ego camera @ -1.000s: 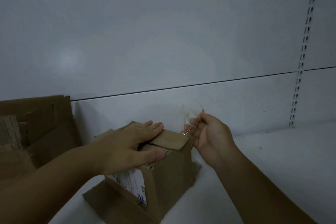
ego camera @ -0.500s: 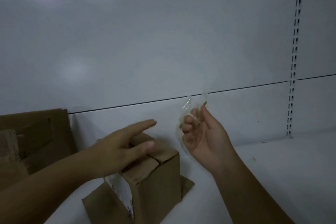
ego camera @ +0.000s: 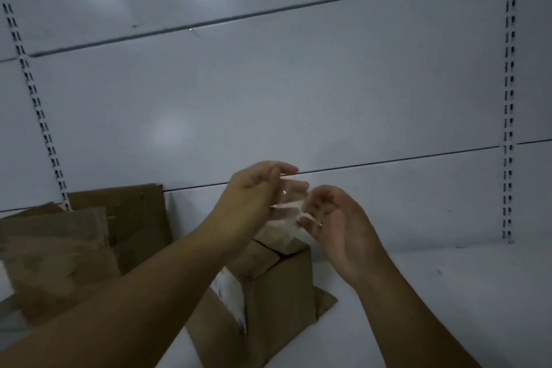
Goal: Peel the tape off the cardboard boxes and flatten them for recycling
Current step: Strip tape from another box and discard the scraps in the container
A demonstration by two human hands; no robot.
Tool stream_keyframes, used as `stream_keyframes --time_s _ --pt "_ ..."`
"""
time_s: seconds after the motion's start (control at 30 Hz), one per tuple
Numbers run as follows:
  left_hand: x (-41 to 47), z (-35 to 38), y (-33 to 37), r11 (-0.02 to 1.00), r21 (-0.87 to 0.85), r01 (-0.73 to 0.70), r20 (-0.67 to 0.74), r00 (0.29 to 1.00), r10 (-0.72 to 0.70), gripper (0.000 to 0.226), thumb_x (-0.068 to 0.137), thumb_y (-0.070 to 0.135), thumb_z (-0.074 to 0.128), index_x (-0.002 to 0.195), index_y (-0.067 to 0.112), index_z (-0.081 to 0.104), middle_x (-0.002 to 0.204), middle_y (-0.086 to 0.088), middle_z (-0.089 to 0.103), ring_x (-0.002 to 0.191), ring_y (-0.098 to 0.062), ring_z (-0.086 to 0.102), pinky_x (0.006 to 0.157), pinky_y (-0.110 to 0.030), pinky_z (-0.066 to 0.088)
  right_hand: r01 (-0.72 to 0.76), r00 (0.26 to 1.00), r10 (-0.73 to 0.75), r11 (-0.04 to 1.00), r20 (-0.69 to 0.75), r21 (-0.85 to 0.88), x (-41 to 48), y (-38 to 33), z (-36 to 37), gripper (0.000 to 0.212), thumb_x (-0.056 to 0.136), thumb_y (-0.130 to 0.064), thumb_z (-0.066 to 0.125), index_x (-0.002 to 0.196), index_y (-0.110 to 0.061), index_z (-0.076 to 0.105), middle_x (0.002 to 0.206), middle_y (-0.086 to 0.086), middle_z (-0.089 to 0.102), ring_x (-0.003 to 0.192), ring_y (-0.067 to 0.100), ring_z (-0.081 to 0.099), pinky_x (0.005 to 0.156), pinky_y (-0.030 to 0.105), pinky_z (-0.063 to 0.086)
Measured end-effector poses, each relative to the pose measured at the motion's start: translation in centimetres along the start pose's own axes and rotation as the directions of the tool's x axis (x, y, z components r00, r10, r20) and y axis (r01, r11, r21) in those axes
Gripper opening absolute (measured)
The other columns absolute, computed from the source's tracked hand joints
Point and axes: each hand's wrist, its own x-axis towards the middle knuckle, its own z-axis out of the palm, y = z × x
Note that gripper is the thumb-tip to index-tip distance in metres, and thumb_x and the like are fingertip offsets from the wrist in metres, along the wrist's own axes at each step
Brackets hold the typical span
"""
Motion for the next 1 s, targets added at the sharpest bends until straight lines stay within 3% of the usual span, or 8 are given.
stream_keyframes --time_s 0.07,0.17,0.33,0.5,0.63,0.8,0.9,1.0 --pt "0.5 -1.3 1.2 0.986 -0.167 -0.013 -0.139 0.99 -0.01 0.03 0.104 0.021 0.032 0.102 0.01 0.06 0.089 -0.014 0.073 0.079 -0.026 0.072 0.069 -0.037 0.059 0.022 0.999 -0.02 0.999 -0.028 0.046 0.2 -0.5 -0.8 0.043 0.065 -0.056 0.073 0.083 -0.016 0.069 0.086 0.001 0.07 0.084 0.014 0.066 0.072 0.027 0.053" --pt "0.3 -2.0 2.6 0.945 -0.328 -0.001 -0.178 0.982 -0.06 0.033 0.104 0.028 0.029 0.103 0.012 0.058 0.074 -0.012 0.071 0.062 -0.023 0.067 0.058 -0.034 0.055 0.053 0.997 -0.041 0.979 0.066 -0.197 0.1 -0.4 -0.8 0.079 0.049 -0.073 0.074 0.108 -0.021 0.061 0.106 -0.001 0.071 0.099 0.016 0.067 0.081 0.029 0.054" --pt "-1.6 -1.9 3.2 0.932 -0.361 0.004 -0.108 0.993 -0.046 0.034 0.103 0.03 0.03 0.1 0.014 0.06 0.068 -0.009 0.067 0.06 -0.02 0.065 0.06 -0.033 0.057 0.132 0.973 0.003 0.815 0.231 -0.565 -1.5 0.9 1.2 0.029 0.078 -0.025 0.075 0.103 -0.031 0.061 0.093 -0.007 0.072 0.09 0.007 0.067 0.076 0.017 0.051" --pt "-2.4 -3.3 4.2 0.932 -0.361 -0.027 -0.132 0.991 -0.023 0.038 0.104 0.033 0.028 0.1 0.015 0.061 0.076 -0.008 0.071 0.072 -0.022 0.07 0.076 -0.037 0.055 0.277 0.96 -0.146 0.611 0.238 -0.741 -1.2 2.1 0.8 0.032 0.08 -0.004 0.072 0.094 -0.032 0.065 0.088 -0.007 0.065 0.083 0.003 0.06 0.074 0.011 0.047" --pt "-3.6 -3.4 3.7 0.936 -0.352 -0.001 -0.159 0.986 -0.058 0.033 0.101 0.031 0.034 0.106 0.012 0.061 0.066 -0.006 0.061 0.06 -0.018 0.061 0.063 -0.031 0.055 0.353 0.896 -0.42 0.482 0.142 -0.802 -1.0 2.7 1.0 0.025 0.087 -0.007 0.063 0.082 -0.032 0.059 0.092 -0.008 0.058 0.09 -0.001 0.055 0.075 0.005 0.042" --pt "-4.2 -2.8 1.9 0.952 -0.307 0.016 -0.192 0.978 -0.079 0.026 0.091 0.024 0.053 0.11 0.009 0.062 0.089 -0.012 0.062 0.076 -0.024 0.061 0.065 -0.031 0.057 0.278 0.888 -0.445 0.721 -0.116 -0.634 -1.1 1.8 1.2 0.019 0.092 -0.01 0.056 0.092 -0.029 0.057 0.105 -0.007 0.058 0.101 -0.001 0.055 0.08 0.009 0.045" --pt "-4.2 -2.2 0.6 0.992 -0.114 0.059 -0.159 0.984 -0.076 0.024 0.089 0.013 0.06 0.113 0.017 0.061 0.104 -0.012 0.067 0.091 -0.028 0.066 0.077 -0.032 0.056 0.165 0.92 -0.269 0.925 -0.284 -0.342 -0.9 1.2 1.0 0.022 0.091 -0.011 0.059 0.105 -0.027 0.056 0.106 -0.005 0.063 0.097 0.014 0.063 0.077 0.025 0.053" --pt "-3.7 -1.4 -0.5 0.989 0.131 0.071 -0.15 0.987 -0.051 0.032 0.086 0.012 0.065 0.112 0.03 0.061 0.107 0.004 0.067 0.094 -0.012 0.065 0.084 -0.026 0.055 0.029 0.954 -0.069 0.99 -0.292 -0.136 -0.4 0.9 1.3 0.021 0.091 -0.01 0.056 0.108 -0.023 0.058 0.101 0.006 0.066 0.086 0.022 0.065 0.069 0.034 0.053"
